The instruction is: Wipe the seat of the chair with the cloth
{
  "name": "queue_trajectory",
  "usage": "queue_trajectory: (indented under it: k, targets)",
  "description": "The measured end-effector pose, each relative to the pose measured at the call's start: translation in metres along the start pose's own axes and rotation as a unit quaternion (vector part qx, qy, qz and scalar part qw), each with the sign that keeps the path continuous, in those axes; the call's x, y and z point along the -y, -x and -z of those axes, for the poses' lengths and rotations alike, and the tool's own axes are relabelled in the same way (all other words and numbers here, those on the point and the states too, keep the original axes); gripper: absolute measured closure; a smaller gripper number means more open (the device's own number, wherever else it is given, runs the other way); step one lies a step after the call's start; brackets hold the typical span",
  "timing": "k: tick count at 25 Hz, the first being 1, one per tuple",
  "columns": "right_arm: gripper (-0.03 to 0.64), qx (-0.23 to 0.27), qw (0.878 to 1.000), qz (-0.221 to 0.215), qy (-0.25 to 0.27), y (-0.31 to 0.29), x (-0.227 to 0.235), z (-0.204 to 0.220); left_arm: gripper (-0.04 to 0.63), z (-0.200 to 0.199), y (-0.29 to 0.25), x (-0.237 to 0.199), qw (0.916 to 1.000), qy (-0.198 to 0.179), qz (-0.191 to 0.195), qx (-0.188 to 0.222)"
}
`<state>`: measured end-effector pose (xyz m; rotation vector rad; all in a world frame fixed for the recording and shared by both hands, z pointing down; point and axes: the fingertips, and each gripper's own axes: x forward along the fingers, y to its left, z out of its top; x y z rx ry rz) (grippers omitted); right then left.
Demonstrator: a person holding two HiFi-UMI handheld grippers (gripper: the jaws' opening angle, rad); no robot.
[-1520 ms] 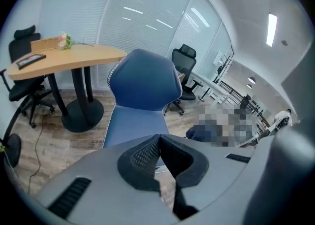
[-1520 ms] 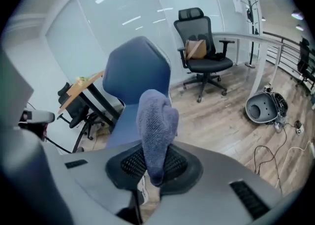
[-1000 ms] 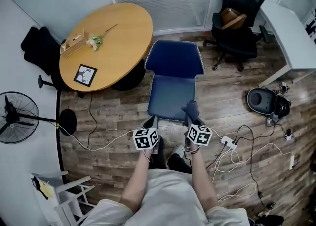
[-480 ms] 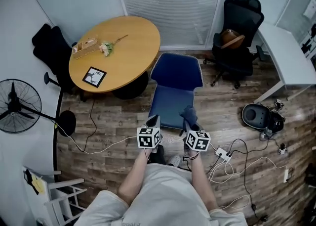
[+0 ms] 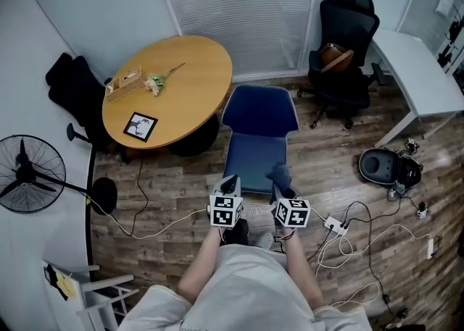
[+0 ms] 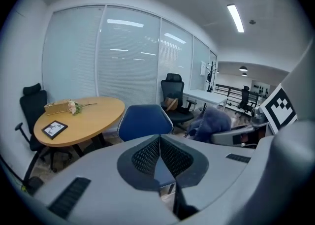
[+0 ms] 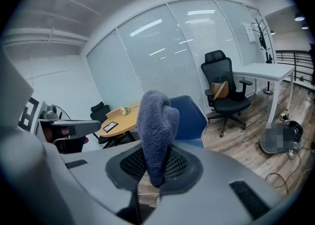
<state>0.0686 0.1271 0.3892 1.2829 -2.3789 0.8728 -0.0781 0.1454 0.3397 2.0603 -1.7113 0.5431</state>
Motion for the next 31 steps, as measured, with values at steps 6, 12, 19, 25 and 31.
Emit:
queue_trajectory:
  k: [6,12,19,25,31]
  targets:
    - [0.560,0.007,1.000,0.013,0.009,0.007,0.004,0.000,0.568,0.008,0.003,0.003,1.0000,0.006,0.003,-0.002]
    - [0.561,0.008,1.000,0.011,0.014,0.015,0.007,0.003,0.568,0.016,0.006,0.009,0.9997,0.021,0.009,-0.002]
    - [0.561,0.014,1.000,0.004,0.013,0.022,0.003,0.006,0.568,0.030,0.009,0.006,0.9995,0.029,0.006,-0.011]
    - [0.561,0.017,1.000,0.003,0.007,0.024,0.005,0.009,0.568,0.029,0.009,0.009,0.9995,0.029,0.009,-0.011]
    - [0.561,0.019,1.000,0.002,0.007,0.022,0.005,0.006,0.568,0.031,0.009,0.010,0.9994,0.031,0.011,-0.013]
